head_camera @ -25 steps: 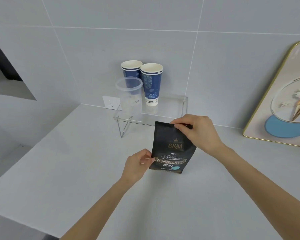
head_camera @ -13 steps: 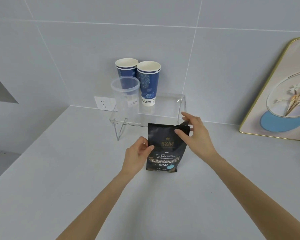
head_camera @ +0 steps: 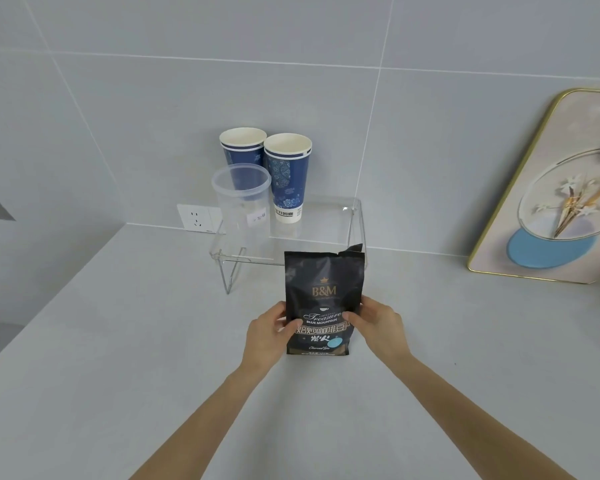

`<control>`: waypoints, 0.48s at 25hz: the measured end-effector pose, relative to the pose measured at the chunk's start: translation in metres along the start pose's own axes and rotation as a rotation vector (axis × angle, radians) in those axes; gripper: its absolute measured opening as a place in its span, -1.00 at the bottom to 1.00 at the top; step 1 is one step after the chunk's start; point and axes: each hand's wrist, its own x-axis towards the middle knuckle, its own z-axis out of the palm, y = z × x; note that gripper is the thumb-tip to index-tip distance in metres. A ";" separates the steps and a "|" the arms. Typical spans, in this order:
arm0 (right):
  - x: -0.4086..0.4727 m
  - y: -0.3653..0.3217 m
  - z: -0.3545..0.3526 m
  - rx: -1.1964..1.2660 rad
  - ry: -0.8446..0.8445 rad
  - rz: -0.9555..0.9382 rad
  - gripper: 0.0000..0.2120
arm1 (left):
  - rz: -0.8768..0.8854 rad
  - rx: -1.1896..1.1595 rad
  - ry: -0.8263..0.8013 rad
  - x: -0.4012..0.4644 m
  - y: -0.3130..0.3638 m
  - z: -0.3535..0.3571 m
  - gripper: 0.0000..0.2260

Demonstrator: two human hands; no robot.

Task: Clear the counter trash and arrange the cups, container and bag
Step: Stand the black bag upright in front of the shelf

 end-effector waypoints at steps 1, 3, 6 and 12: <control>0.001 -0.002 0.001 -0.012 0.037 -0.026 -0.80 | -0.010 0.032 0.047 0.000 0.001 0.001 -0.79; 0.001 -0.007 0.002 0.005 0.080 -0.045 -0.85 | -0.014 0.094 0.120 0.002 0.005 0.000 -0.82; 0.002 -0.018 -0.006 0.072 0.084 -0.033 -0.81 | 0.023 0.104 0.138 0.009 0.017 -0.012 -0.86; 0.004 -0.054 -0.037 0.200 0.117 -0.077 -0.81 | 0.062 -0.024 0.102 0.020 0.055 -0.035 -0.85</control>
